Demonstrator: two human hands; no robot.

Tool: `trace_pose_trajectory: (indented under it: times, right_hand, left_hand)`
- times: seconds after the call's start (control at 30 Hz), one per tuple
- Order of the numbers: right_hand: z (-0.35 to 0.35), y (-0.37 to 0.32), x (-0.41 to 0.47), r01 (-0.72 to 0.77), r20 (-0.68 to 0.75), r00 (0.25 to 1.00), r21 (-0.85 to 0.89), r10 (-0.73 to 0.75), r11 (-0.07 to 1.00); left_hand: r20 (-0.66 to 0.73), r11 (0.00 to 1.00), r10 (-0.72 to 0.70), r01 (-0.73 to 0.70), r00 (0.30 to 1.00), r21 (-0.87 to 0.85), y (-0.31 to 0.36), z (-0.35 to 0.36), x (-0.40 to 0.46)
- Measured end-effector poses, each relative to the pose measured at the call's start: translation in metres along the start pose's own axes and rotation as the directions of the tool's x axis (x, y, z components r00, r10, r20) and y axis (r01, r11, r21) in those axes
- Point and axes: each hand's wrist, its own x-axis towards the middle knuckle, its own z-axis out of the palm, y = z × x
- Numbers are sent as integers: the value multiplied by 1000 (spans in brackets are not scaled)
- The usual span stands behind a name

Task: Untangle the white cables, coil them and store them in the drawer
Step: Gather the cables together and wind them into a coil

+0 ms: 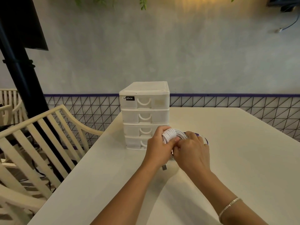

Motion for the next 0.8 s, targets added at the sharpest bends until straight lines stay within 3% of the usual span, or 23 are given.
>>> trace_pose_trajectory:
  times: [0.07, 0.17, 0.3, 0.43, 0.67, 0.8]
  right_hand:
    - [-3, 3, 3, 1, 2, 1000, 147, -2, 989]
    - [-10, 8, 6, -36, 116, 993, 364, -7, 931]
    - [-25, 14, 9, -225, 283, 958, 661, 40, 716]
    - [-32, 22, 16, -357, 361, 926, 750, 107, 557]
    - [-36, 31, 17, -255, 322, 946, 684, 30, 683]
    - [-41, 35, 19, -248, 345, 938, 702, -14, 667]
  left_hand:
    - [28, 1000, 19, -19, 999, -21, -1, -3, 2]
    - [91, 997, 37, -31, 995, -66, -4, -6, 3]
    - [188, 994, 70, -52, 980, -100, -2, -11, 2]
    - [262, 992, 113, -125, 958, 31, -4, -18, 6]
    - [283, 950, 86, -165, 955, 266, -7, -20, 6]
    - [340, 956, 54, -147, 939, 253, -4, -21, 3]
